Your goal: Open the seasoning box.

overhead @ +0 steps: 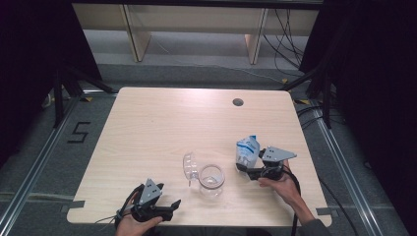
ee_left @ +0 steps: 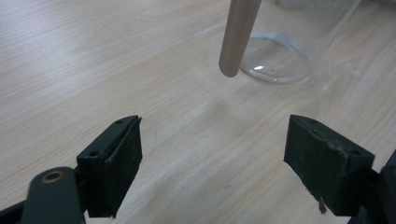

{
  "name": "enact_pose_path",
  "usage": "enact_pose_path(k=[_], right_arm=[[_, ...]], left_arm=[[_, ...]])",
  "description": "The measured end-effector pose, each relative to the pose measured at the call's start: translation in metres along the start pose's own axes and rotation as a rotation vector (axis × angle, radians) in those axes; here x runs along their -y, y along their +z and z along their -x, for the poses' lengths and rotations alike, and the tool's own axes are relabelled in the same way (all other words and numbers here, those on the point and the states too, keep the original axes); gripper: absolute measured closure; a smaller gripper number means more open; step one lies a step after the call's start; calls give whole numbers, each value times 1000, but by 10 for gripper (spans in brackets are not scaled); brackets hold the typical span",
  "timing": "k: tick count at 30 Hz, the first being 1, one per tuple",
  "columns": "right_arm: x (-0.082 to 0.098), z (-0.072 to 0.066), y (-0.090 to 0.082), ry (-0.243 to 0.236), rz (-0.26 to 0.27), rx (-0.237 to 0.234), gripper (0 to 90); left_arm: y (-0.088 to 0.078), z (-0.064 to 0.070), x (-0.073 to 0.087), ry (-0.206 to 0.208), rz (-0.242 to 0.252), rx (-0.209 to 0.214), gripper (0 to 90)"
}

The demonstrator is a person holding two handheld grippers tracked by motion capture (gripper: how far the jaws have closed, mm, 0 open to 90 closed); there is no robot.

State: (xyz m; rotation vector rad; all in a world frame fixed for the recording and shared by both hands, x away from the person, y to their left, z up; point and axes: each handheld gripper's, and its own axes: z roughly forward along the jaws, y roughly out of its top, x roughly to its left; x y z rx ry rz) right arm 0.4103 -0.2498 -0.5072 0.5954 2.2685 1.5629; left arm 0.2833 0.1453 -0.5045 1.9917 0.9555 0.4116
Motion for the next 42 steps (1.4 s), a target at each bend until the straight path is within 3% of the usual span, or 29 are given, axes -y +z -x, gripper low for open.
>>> enact_pose_path(k=[3, 5, 6, 7, 8, 12, 14, 15, 17, 19, 22, 23, 26, 27, 28, 30, 31, 32, 33, 37, 38, 40, 41, 42], right_arm=[[-1, -5, -2, 44, -28, 47, 313], [0, -11, 0, 64, -23, 116, 230], [-1, -13, 2, 76, -27, 122, 214], [-1, -18, 1, 98, -17, 156, 223], [-2, -18, 2, 82, -21, 165, 216], [-4, -26, 0, 97, -8, 247, 199], [-5, -31, -2, 144, -3, 279, 178], [-6, -34, -3, 142, -3, 279, 175], [-7, -38, -5, 114, 9, 325, 160], [-7, -44, -5, 149, -8, 345, 157], [-5, -47, -4, 147, -28, 375, 154], [-5, -48, -3, 143, -20, 400, 156], [-6, -48, -4, 139, -8, 433, 153], [-6, -51, -3, 172, -14, 433, 159], [-6, -50, -3, 166, -19, 437, 158], [-5, -48, -1, 141, -4, 441, 158], [-5, -50, 0, 170, 0, 426, 160], [-5, -51, 0, 168, -7, 433, 159], [-5, -49, 0, 133, -7, 431, 159], [-4, -52, 6, 134, -11, 454, 160], [-3, -52, 7, 112, -15, 457, 163], [-2, -52, 10, 118, -15, 455, 176], [-2, -52, 11, 106, -1, 473, 177], [-2, -54, 11, 135, -16, 465, 181]], left_arm=[[0, 0, 0, 1, 2, -1, 186], [0, 0, 0, 0, 3, -2, 186], [0, 0, 0, 0, 3, -2, 186], [-1, 0, 0, 1, 4, -2, 186], [-1, 0, 0, 2, 3, -2, 186], [-1, -1, 0, 17, 2, -4, 185], [-1, 0, 0, 16, 1, -6, 185], [-1, -1, 0, 21, 3, -3, 185], [-1, 0, 0, 23, 1, -2, 185], [-1, 0, 0, 17, 0, -6, 186], [-1, 0, 0, 17, 0, -8, 185], [-2, -1, 0, 36, -12, -12, 185], [-1, 1, 0, 13, 8, -5, 186], [-1, 1, 0, 13, 8, -5, 185], [-2, -1, 0, 36, -12, -14, 185], [-1, 1, 0, 5, 5, -1, 185], [-1, 1, 0, 7, 6, -1, 185], [-1, 0, 0, 13, -1, -7, 185], [-1, -1, 0, 23, -10, -12, 186], [0, 0, -1, 14, 10, -1, 185], [-2, -2, -1, 52, -20, -9, 186], [0, 1, 0, 0, 8, -1, 185], [-1, 1, 0, 11, 2, -5, 185], [-1, 0, 0, 23, 1, -4, 186]])
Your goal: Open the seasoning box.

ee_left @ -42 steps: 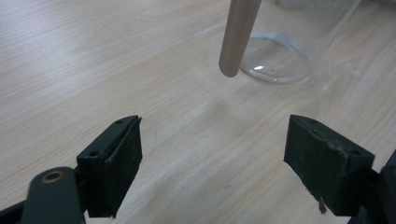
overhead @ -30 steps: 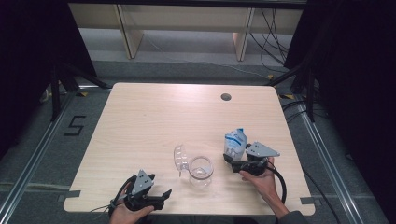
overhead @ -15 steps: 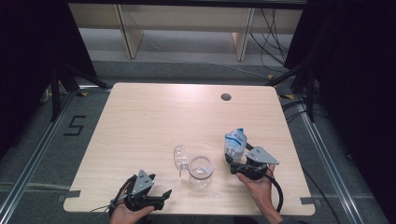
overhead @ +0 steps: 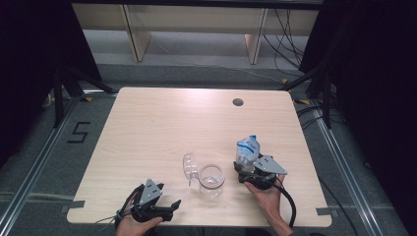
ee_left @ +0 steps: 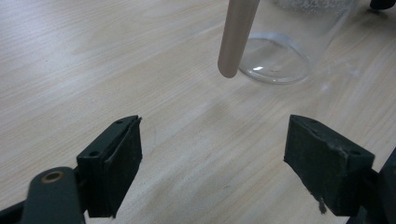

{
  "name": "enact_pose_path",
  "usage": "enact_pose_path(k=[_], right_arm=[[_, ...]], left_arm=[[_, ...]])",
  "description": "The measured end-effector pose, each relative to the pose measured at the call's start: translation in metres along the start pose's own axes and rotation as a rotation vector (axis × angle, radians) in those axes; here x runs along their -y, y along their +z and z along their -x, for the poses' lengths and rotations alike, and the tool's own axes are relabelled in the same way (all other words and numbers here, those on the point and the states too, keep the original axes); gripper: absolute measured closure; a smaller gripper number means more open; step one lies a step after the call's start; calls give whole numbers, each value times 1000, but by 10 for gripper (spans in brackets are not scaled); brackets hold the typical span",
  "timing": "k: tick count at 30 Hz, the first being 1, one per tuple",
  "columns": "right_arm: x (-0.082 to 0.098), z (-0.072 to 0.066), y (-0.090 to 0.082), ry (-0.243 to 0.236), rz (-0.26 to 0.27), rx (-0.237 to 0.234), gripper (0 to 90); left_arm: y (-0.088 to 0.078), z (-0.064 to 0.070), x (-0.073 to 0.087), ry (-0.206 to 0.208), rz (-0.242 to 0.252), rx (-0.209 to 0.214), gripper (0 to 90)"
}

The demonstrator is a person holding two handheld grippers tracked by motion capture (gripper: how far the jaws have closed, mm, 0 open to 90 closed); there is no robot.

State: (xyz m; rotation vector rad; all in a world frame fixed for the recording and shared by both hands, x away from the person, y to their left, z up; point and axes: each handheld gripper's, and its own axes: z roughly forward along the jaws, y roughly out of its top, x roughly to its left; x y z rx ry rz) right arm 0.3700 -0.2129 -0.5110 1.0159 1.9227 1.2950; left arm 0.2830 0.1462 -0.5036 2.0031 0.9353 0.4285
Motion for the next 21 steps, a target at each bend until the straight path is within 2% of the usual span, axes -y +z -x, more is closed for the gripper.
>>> enact_pose_path(k=[1, 2, 5, 6, 7, 8, 10, 12, 14, 18, 19, 20, 21], right_arm=[[0, 0, 1, 1, 3, 4, 187], [1, -1, 2, -4, 12, 9, 198], [4, -2, 3, 18, 11, -3, 222], [4, -2, 3, 15, 14, 9, 232], [4, -3, 3, 14, 23, 8, 246], [4, -3, 4, 9, 19, 4, 250], [3, -3, 4, -4, 15, 0, 251], [3, -4, 4, 7, 17, 7, 256], [3, -4, 5, 7, 14, 14, 258], [3, -5, 5, 26, 11, 22, 264], [3, -4, 6, 9, 22, 20, 266], [3, -4, 6, 11, 25, 22, 268], [2, -4, 6, 10, 20, 22, 267]], left_arm=[[0, 0, 0, -2, 3, 0, 185], [0, 1, 0, -22, 9, -2, 185], [0, 1, 0, -20, 9, -1, 185], [0, 1, 0, -19, 12, 2, 185], [0, 0, 0, -3, -1, -4, 185], [0, 0, 0, -11, -6, -3, 185], [0, 1, 0, -2, -1, 7, 185], [0, 0, -1, 6, -9, -2, 185], [1, 2, 0, -30, 4, 7, 185], [1, 1, -1, -19, -4, 6, 186], [1, 0, -1, -5, -5, 6, 186], [1, 0, -1, -2, -5, 6, 185], [2, 1, -1, -16, -1, 4, 186]])
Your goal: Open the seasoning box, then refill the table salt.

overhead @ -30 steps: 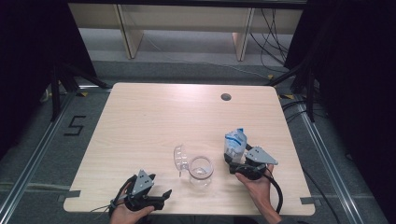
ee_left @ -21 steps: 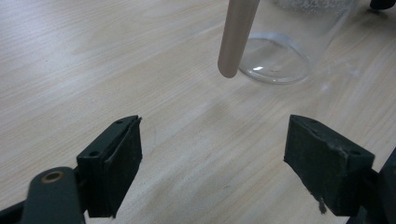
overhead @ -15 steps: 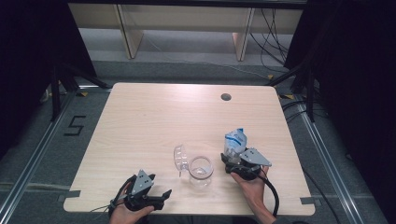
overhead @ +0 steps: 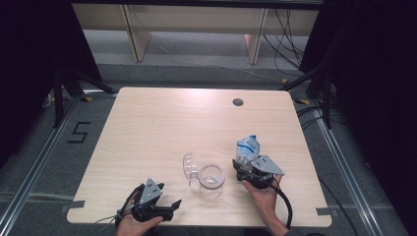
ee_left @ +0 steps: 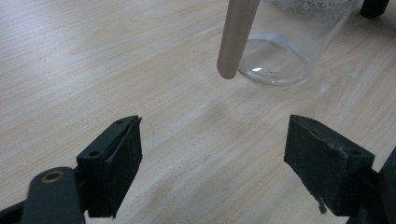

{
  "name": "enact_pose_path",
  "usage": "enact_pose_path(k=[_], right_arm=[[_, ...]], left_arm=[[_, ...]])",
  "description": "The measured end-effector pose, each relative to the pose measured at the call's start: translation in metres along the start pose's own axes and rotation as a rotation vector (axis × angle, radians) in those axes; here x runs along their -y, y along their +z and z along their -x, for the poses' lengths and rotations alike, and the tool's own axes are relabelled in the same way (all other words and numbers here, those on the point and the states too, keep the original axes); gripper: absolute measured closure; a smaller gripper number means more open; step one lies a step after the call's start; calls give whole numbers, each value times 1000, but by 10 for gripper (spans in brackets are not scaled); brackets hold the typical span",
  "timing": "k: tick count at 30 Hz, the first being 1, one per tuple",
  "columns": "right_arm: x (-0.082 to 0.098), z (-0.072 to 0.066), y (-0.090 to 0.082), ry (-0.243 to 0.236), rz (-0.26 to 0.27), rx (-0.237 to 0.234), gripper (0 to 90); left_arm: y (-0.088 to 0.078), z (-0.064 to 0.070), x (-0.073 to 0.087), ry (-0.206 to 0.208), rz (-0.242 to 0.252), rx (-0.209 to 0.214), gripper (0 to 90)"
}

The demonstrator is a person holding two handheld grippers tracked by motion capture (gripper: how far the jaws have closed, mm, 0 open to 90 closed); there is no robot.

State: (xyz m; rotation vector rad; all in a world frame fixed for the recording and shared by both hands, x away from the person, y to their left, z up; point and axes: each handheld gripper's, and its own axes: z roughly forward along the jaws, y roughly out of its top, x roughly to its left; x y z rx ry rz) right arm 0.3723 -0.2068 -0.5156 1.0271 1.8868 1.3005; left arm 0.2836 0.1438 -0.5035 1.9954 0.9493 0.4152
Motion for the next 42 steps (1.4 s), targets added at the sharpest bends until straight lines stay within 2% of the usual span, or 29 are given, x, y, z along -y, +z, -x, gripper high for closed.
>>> enact_pose_path(k=[4, 9, 12, 13, 14, 16, 18, 19, 22, 24, 25, 26, 30, 32, 34, 35, 37, 38, 39, 40, 42], right_arm=[[0, -1, 3, -2, 15, -7, 276], [-1, -2, 5, -7, 18, 8, 293], [-1, 0, 7, -3, 25, -14, 315], [-1, 0, 6, -1, 21, -1, 319], [-2, 1, 7, -8, 21, -7, 320], [-2, 1, 7, -9, 26, -6, 324], [-2, 3, 8, -13, 26, -30, 334], [-2, 4, 8, -38, 40, -17, 342], [-2, 6, 9, -42, 38, -33, 358], [-2, 6, 9, -26, 39, -30, 374], [-2, 5, 9, -1, 43, -40, 376], [-3, 8, 9, -28, 39, -44, 379], [-4, 9, 9, -36, 25, -47, 393], [-4, 10, 10, -31, 38, -66, 397], [-4, 12, 9, -44, 30, -67, 401], [-5, 13, 9, -44, 28, -79, 403], [-6, 15, 10, -56, 21, -104, 407], [-6, 15, 11, -43, 28, -119, 412], [-7, 18, 11, -77, 20, -130, 413], [-7, 18, 12, -77, 34, -129, 414], [-8, 20, 12, -105, 24, -156, 416]], left_arm=[[1, 0, 0, -7, 3, 3, 186], [1, 0, 0, -10, 2, 2, 185], [1, 0, 0, -10, 5, 7, 186], [0, -1, 0, -5, -2, 6, 186], [0, -1, 0, -8, -2, 5, 185], [-1, -1, 0, 11, -5, -1, 186], [-1, -1, 0, 7, 0, 4, 186], [0, -1, 0, -4, 10, 5, 185], [0, -1, 0, 1, 12, 5, 186], [0, 0, -1, -2, 11, 2, 186], [0, 0, -1, 0, 10, 3, 186], [0, 0, -1, -3, 9, 6, 187], [1, 1, 0, -20, 17, 9, 188], [-1, -1, -1, 8, 2, -5, 188], [0, 0, -1, -2, 13, 2, 189], [-1, -1, -1, 10, 6, 3, 189], [0, -1, 0, 3, 8, 4, 190], [-1, -2, 0, 7, 3, 0, 190], [-1, -2, 0, 3, 4, 0, 193], [-2, -2, -1, 7, -1, 1, 193], [0, -2, -1, 6, 2, 7, 193]])
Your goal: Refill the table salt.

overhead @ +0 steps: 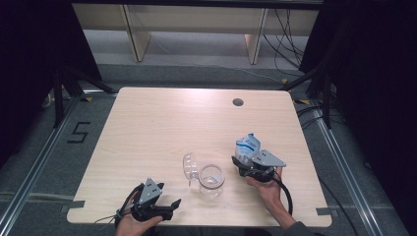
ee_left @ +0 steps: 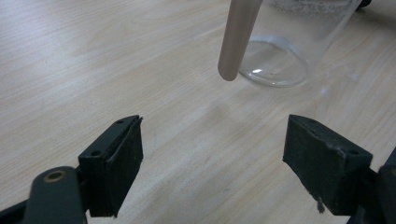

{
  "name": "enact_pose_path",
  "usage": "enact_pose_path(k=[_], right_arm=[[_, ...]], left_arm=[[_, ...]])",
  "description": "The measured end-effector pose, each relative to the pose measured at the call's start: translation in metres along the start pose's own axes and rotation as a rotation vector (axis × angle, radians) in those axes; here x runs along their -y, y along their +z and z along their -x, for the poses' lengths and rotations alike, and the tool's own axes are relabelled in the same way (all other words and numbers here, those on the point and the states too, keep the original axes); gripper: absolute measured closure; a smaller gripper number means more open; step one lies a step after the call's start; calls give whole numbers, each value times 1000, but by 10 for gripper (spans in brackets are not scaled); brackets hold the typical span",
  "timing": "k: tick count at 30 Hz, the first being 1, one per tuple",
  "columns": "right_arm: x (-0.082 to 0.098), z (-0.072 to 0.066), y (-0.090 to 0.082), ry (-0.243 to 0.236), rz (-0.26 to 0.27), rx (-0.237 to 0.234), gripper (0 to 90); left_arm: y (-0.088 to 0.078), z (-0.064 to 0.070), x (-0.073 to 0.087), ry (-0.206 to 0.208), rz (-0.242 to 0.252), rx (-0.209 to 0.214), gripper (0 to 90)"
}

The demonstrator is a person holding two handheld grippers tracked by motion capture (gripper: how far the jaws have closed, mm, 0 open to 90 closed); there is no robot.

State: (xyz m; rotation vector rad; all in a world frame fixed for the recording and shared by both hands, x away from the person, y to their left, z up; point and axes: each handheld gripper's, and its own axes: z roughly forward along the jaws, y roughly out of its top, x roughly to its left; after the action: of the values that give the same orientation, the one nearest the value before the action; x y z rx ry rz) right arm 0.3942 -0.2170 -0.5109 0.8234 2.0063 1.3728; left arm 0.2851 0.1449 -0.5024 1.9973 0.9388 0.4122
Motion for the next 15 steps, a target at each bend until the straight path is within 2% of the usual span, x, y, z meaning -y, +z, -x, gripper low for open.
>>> enact_pose_path(k=[1, 2, 3, 4, 5, 6, 7, 8, 9, 10, 11, 12, 13, 14, 15], right_arm=[[0, 0, 0, -6, 4, -21, 416], [0, -1, 1, 22, 18, -40, 416], [-2, 2, 2, -14, 28, -57, 417], [-3, 3, 1, -38, 29, -61, 417], [-5, 1, 1, -26, 31, -70, 417], [-8, 3, 3, -61, 45, -75, 417], [-11, 3, 2, -75, 43, -89, 417], [-13, 5, 3, -106, 61, -108, 420], [-15, 5, 4, -112, 73, -115, 420], [-16, 5, 4, -107, 70, -132, 420], [-18, 5, 5, -122, 66, -146, 420], [-20, 7, 6, -171, 59, -129, 420], [-20, 6, 8, -181, 75, -137, 420], [-22, 6, 7, -184, 70, -155, 420], [-22, 7, 8, -197, 72, -159, 420]], left_arm=[[1, 1, 0, -10, 2, 0, 193], [-1, 1, 0, 6, -18, -3, 193], [0, 1, 0, 9, -17, -2, 193], [1, 2, 0, -7, -4, -3, 193], [0, 2, 1, -7, -4, -4, 193], [-1, 0, 2, 3, -16, 3, 193], [0, 1, 2, -14, 6, 0, 193], [-3, -2, 1, 7, -17, -5, 193], [-3, -1, 1, -2, -16, -11, 193], [-3, -2, 0, 21, -12, -6, 193], [-3, -2, 0, 20, -11, -10, 193], [-3, -1, 1, 16, -5, -4, 193], [-2, 1, 2, -9, 3, -6, 193], [-2, 0, 2, 0, -7, -12, 193], [-2, 1, 2, -10, 6, -4, 193]])
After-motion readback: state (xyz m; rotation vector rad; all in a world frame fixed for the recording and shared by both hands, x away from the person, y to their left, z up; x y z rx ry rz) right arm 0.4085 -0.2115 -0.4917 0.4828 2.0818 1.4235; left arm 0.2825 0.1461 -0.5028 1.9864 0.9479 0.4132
